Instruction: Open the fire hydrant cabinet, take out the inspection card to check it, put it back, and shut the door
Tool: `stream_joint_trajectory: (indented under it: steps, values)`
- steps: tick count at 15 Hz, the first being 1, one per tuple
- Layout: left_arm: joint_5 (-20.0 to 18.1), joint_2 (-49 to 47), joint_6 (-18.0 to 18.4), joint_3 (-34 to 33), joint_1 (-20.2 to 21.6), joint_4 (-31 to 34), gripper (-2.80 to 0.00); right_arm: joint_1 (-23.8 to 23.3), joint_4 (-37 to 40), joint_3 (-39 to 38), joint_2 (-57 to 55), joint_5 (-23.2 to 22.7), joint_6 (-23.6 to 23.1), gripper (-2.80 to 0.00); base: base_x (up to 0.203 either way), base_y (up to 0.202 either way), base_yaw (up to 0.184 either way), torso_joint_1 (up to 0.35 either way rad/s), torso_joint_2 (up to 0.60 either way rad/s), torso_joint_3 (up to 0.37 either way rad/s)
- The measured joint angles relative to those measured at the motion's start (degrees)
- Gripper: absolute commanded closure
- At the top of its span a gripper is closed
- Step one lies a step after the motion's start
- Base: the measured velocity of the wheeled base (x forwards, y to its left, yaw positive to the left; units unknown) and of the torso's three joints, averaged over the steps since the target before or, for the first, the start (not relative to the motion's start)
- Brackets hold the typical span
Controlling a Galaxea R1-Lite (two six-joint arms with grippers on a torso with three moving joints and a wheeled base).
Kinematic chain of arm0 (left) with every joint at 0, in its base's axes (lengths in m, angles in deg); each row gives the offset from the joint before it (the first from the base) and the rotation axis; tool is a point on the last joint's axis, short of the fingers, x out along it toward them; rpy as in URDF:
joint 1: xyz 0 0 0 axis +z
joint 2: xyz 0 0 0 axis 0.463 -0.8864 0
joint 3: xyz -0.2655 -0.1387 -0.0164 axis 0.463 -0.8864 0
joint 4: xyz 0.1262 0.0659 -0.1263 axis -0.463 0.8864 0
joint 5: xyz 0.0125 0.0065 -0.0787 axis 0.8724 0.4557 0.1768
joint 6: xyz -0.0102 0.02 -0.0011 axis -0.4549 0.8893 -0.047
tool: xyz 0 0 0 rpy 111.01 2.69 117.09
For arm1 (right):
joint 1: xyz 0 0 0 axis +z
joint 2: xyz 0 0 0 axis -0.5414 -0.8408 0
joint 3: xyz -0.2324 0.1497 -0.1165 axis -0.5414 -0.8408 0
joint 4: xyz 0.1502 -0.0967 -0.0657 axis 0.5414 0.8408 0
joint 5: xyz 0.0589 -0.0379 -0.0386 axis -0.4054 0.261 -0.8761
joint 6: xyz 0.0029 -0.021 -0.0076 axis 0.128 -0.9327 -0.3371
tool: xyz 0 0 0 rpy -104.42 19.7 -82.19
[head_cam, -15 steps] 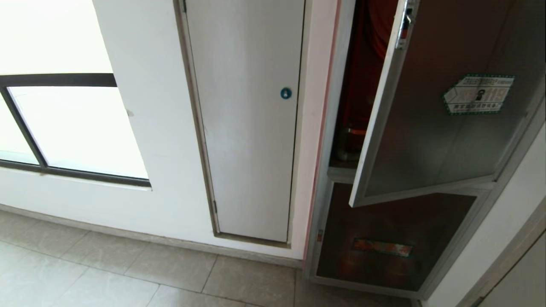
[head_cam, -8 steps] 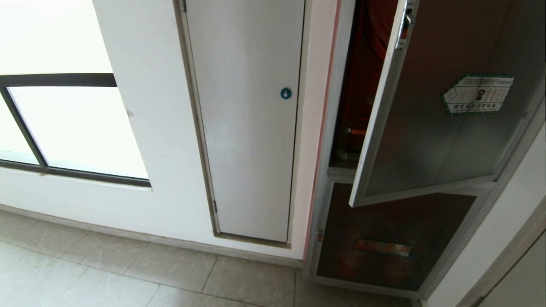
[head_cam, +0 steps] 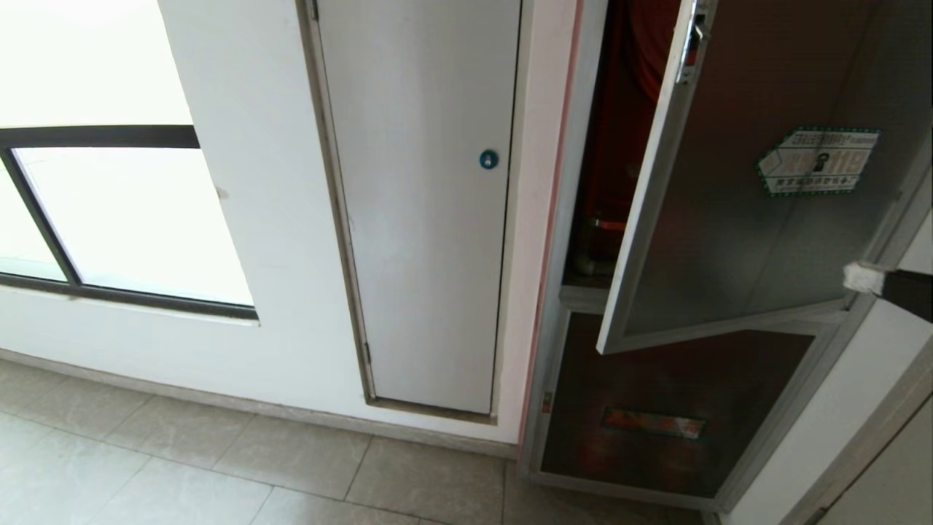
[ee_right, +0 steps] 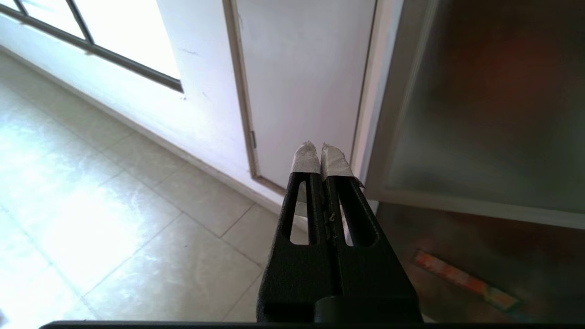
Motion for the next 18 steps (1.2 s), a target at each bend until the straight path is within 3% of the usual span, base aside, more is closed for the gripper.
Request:
stream_joint_trajectory:
  steps: [2, 4, 6, 10, 13, 18]
  values:
    - [0.0, 0.0, 0.0, 0.0, 0.0, 0.0, 0.00, 2.7, -1.2, 6.4, -9.7, 2.3, 1.8, 0.00, 0.000, 0.000, 0.000, 0.000, 0.00, 0.000]
    - [0.0, 0.0, 0.0, 0.0, 0.0, 0.0, 0.00, 6.8, -4.1, 11.7, -18.5, 7.3, 3.6, 0.00, 0.000, 0.000, 0.000, 0.000, 0.00, 0.000]
    - [0.0, 0.0, 0.0, 0.0, 0.0, 0.0, 0.00, 12.6, -9.9, 15.4, -26.1, 16.3, 4.7, 0.00, 0.000, 0.000, 0.000, 0.000, 0.00, 0.000]
    - [0.0, 0.0, 0.0, 0.0, 0.0, 0.0, 0.00, 21.1, -21.8, 19.6, -37.4, 38.6, 5.0, 0.00, 0.000, 0.000, 0.000, 0.000, 0.00, 0.000]
    - [0.0, 0.0, 0.0, 0.0, 0.0, 0.0, 0.00, 23.9, -26.8, 24.3, -43.4, 52.3, 4.3, 0.00, 0.000, 0.000, 0.000, 0.000, 0.00, 0.000]
    - [0.0, 0.0, 0.0, 0.0, 0.0, 0.0, 0.00, 25.0, -33.2, 29.5, -52.5, 64.6, 4.1, 0.00, 0.000, 0.000, 0.000, 0.000, 0.00, 0.000]
